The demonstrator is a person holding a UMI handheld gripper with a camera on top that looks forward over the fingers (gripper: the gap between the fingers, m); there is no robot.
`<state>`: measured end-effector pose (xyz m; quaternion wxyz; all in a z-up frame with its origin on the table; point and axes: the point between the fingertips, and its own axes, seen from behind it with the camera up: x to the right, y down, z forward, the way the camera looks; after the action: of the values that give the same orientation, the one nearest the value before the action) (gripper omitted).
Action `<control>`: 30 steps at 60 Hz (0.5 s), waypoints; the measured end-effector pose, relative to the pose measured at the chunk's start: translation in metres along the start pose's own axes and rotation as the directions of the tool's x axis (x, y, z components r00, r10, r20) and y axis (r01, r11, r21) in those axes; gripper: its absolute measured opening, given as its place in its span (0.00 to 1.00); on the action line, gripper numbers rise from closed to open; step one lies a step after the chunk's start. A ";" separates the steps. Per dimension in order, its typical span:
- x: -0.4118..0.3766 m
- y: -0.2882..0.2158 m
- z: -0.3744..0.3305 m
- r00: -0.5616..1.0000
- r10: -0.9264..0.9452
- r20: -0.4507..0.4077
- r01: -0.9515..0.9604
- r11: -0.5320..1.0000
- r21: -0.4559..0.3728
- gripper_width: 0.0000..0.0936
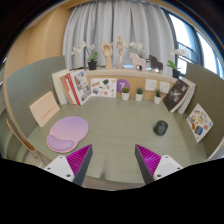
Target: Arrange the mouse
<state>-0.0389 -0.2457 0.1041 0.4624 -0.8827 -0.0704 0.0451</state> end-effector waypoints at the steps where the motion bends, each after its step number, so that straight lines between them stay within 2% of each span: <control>1: 0.010 0.006 0.004 1.000 0.005 -0.010 -0.005 1.000 -0.007 0.92; 17: 0.155 0.053 0.049 0.986 0.060 -0.153 -0.078 0.990 -0.114 0.92; 30: 0.223 0.048 0.102 0.982 0.057 -0.179 -0.084 0.985 -0.152 0.90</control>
<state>0.1698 -0.1535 0.0036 0.3932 -0.9192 -0.0017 -0.0216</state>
